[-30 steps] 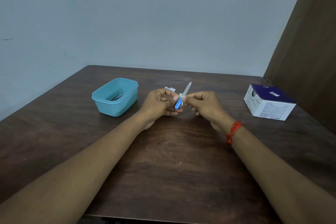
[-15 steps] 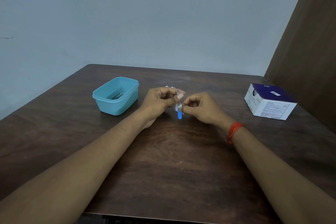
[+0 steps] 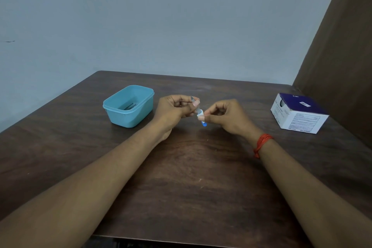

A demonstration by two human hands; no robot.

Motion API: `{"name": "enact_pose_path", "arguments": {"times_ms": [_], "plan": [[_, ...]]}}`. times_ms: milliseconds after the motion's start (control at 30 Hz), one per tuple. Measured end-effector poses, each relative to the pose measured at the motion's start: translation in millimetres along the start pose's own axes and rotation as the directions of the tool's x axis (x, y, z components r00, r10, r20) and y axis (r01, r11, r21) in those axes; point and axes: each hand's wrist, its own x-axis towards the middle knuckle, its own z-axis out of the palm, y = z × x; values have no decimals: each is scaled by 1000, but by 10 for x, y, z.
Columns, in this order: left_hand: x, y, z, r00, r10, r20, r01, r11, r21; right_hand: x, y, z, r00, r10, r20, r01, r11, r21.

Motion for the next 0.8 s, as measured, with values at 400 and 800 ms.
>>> {"name": "enact_pose_path", "arguments": {"times_ms": [400,800], "plan": [[-16,51,-13,999,6,-48,-10,997,-78,1,-23,-11,998,41,45,-40,999,-19],[-43,44,18,1000,-12,8,12,999,-44,-5,18,23,998,55,-16,-55,998,10]]}}
